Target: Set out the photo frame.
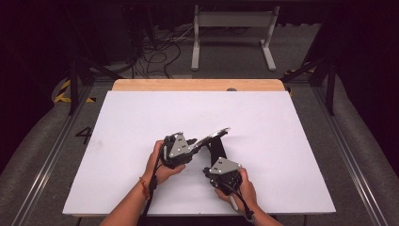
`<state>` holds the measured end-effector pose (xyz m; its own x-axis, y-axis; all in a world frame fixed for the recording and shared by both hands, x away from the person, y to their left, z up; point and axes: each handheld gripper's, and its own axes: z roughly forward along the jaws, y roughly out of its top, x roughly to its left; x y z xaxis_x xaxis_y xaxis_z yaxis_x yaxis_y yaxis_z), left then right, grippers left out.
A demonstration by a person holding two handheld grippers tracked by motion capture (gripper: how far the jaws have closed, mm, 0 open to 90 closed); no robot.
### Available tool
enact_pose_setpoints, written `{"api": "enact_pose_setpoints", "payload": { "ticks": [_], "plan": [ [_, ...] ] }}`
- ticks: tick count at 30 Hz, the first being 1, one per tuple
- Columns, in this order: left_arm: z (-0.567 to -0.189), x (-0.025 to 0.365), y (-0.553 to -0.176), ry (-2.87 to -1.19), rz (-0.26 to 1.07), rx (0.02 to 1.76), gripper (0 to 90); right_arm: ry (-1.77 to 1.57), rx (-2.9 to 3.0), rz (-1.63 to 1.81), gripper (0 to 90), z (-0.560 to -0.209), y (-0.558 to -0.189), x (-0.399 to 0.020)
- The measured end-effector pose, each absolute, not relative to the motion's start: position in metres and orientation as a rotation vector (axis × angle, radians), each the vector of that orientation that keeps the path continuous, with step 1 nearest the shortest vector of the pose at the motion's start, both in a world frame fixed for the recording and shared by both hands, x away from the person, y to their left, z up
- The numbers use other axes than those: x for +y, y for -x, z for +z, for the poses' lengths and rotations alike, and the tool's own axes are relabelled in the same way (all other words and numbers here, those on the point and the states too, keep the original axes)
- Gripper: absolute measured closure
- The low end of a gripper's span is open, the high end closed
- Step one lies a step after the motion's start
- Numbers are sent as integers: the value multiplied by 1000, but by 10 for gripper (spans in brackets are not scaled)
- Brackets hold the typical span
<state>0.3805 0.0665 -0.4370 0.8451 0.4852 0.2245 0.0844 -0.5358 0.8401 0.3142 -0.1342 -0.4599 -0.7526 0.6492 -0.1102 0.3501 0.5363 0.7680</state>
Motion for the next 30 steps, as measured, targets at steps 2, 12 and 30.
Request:
{"api": "enact_pose_setpoints", "payload": {
  "ticks": [2, 12, 30],
  "plan": [
    [-436, 64, -379, -2106, 560, 398, 769, -820, 2389, 1059, 854, -460, -314, -136],
    [-431, 55, -371, -2136, 594, 378, 783, -895, 2354, 1042, 840, -459, -321, -159],
    [-442, 49, -379, -2170, 582, 424, 547, -913, 2287, 1071, 706, -443, -319, -173]
  ]
}}
